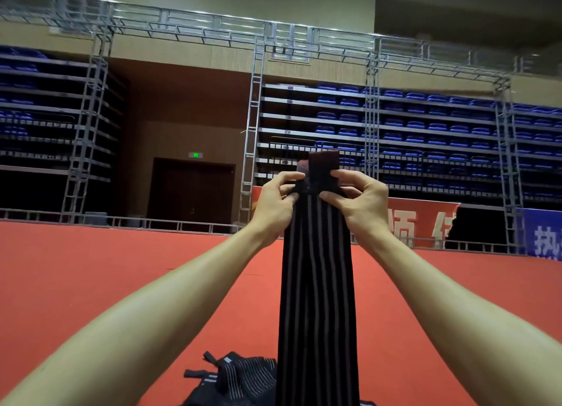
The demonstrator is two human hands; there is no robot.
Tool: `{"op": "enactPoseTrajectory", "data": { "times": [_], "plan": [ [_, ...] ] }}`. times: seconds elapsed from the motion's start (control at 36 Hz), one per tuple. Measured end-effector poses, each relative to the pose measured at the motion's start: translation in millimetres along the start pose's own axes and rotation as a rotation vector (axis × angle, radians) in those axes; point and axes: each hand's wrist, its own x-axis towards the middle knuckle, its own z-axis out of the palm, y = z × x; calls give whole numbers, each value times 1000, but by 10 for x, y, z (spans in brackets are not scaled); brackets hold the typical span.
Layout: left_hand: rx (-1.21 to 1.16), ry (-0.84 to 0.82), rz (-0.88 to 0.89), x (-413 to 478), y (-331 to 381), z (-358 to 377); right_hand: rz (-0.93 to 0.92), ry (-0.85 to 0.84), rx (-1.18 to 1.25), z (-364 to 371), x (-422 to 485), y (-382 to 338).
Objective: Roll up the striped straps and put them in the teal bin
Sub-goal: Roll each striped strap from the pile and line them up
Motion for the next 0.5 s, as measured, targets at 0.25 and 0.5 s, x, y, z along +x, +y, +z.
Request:
{"op": "enactPoseTrajectory", "data": {
  "times": [0.25,0.5],
  "plan": [
    [-42,4,-10,-5,49,-18,25,25,177,1,-42,-53],
    [-107,-61,-9,-91,90,20,-25,77,120,89,-67,-13]
  ]
}}
